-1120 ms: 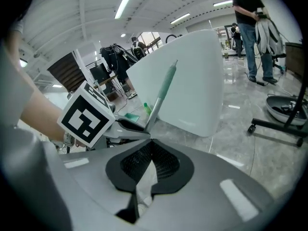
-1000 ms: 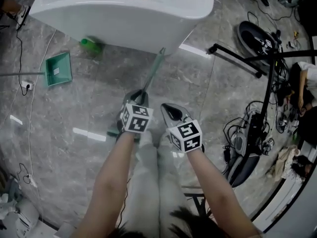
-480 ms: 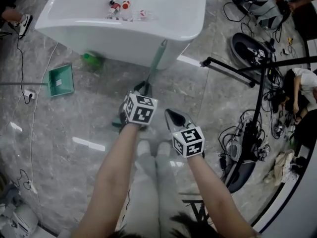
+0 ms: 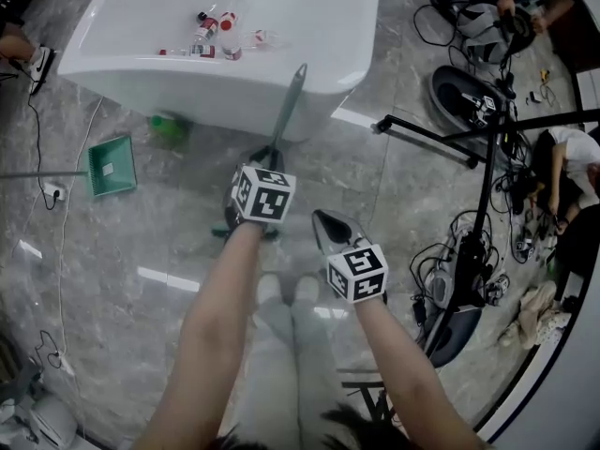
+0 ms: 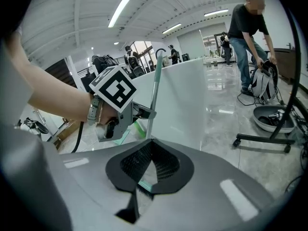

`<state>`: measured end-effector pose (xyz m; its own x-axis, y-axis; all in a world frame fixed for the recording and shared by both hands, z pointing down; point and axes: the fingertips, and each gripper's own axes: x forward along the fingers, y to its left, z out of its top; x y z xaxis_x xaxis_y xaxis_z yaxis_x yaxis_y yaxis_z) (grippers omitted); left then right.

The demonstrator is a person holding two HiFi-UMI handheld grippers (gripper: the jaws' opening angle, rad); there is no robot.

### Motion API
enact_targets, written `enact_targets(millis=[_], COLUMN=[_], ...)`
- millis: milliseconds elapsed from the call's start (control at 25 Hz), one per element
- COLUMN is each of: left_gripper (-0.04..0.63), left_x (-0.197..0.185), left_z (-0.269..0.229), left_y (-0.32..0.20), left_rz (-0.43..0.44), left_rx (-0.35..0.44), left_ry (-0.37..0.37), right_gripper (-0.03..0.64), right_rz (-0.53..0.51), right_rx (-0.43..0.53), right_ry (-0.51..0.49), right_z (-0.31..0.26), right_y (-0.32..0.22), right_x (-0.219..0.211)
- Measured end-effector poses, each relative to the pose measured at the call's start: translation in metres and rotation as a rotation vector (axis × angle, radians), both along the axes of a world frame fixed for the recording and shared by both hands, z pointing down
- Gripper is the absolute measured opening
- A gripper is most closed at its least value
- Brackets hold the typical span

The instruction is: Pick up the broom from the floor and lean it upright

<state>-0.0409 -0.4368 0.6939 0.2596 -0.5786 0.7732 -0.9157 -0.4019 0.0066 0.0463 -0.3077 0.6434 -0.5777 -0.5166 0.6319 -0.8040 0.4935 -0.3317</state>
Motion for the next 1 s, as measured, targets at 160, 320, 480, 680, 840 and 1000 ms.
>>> enact_targets(millis=[160, 320, 480, 680, 840, 1000], left_gripper=[0.077, 0.082, 0.113, 0.152, 0.152, 0.139], left_x=[0.003, 0.004, 0.005, 0.004, 0.001, 0.003], left_z=[0.001, 0.001, -0.008, -0.021, -0.039, -0.066], left_y=[-0.008, -0.010, -0.017, -0.017, -0.011, 0.000], left_rz=[0.010, 0.022, 0.037, 0.057, 0.052, 0.058], left_rx=[0.002, 0.028, 0.078, 0.090, 0.092, 0.111], left_ry=[-0.006, -0.036, -0.051, -0.036, -0.012, 0.018], right_gripper=[0.002, 0.002, 0.002, 0.002, 0.002, 0.002], right_rz=[0.012, 0.023, 0.017, 0.012, 0.002, -0.003], right_rx=[-0.006, -0.016, -0.019, -0.006, 0.020, 0.074], right_ry=[0.009, 0.012, 0.016, 0.015, 0.010, -0.004], right_z=[0.003, 0.005, 0.005, -0.004, -0.025, -0.055], right_y=[-0.003, 0.001, 0.002, 0.001, -0.007, -0.017], right_x=[0.008, 0.012, 0.011, 0.005, -0.001, -0.011])
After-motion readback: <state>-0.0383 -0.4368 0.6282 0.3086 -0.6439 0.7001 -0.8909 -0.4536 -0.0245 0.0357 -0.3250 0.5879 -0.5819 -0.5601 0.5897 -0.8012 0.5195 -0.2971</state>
